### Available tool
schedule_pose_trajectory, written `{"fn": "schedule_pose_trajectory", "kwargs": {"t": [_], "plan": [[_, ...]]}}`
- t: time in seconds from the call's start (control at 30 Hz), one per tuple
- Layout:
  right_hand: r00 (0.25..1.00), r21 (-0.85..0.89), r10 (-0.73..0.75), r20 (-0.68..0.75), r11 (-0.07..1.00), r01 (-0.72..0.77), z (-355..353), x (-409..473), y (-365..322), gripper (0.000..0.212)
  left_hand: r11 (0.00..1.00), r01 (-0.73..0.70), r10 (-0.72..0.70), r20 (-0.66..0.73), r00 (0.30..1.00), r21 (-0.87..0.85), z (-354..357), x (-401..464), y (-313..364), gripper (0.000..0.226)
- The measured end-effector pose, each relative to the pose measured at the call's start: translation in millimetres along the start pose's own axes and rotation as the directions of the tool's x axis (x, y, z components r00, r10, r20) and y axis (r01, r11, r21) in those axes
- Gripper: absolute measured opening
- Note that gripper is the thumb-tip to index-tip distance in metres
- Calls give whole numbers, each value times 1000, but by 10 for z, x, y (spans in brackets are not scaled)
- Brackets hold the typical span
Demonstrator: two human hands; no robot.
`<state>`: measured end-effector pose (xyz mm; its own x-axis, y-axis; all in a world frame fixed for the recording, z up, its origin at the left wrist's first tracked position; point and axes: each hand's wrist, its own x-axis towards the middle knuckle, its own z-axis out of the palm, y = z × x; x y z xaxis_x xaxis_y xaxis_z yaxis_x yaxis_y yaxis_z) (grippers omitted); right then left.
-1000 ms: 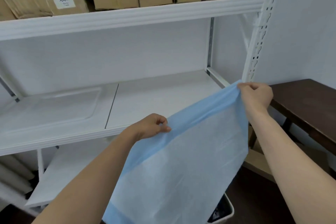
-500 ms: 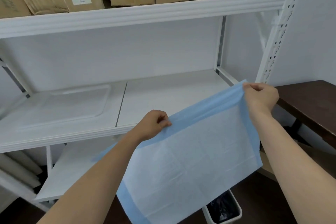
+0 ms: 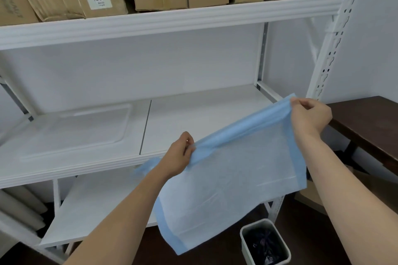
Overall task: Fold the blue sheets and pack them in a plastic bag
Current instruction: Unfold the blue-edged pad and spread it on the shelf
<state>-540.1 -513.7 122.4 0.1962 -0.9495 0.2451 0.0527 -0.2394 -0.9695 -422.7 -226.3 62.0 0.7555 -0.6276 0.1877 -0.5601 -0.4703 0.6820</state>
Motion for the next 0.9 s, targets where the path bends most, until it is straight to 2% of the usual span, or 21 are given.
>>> {"fn": "schedule_pose_trajectory", "kwargs": {"t": [0.07, 0.2, 0.27, 0.43, 0.53, 0.77, 0.9], "plan": [[1000, 9, 22, -19, 1000, -22, -8, 38, 49, 10, 999, -21, 21, -12, 1000, -30, -29, -4, -17, 7], [996, 6, 69, -52, 998, -69, -18, 67, 101, 9, 996, -28, 25, -46, 999, -83, -127, 12, -41, 26], [994, -11, 86, -67, 996, -87, 6, 52, 141, 9, 996, -12, 10, -19, 1000, -91, -163, 14, -64, 35], [982, -53, 143, -125, 987, -151, 8, 43, 223, 9, 995, 16, -28, 118, 993, 98, -270, -52, -143, 58], [980, -64, 156, -123, 984, -164, 13, 35, 246, 5, 984, 30, -56, 150, 987, 174, -340, -107, -326, 51], [975, -82, 172, -142, 979, -185, 45, 1, 328, 8, 925, 196, -273, 211, 939, 324, -384, -225, -614, 51], [974, -106, 175, -141, 976, -190, 8, -52, 317, 14, 847, 307, -401, 143, 905, 433, -428, -303, -752, 45]]}}
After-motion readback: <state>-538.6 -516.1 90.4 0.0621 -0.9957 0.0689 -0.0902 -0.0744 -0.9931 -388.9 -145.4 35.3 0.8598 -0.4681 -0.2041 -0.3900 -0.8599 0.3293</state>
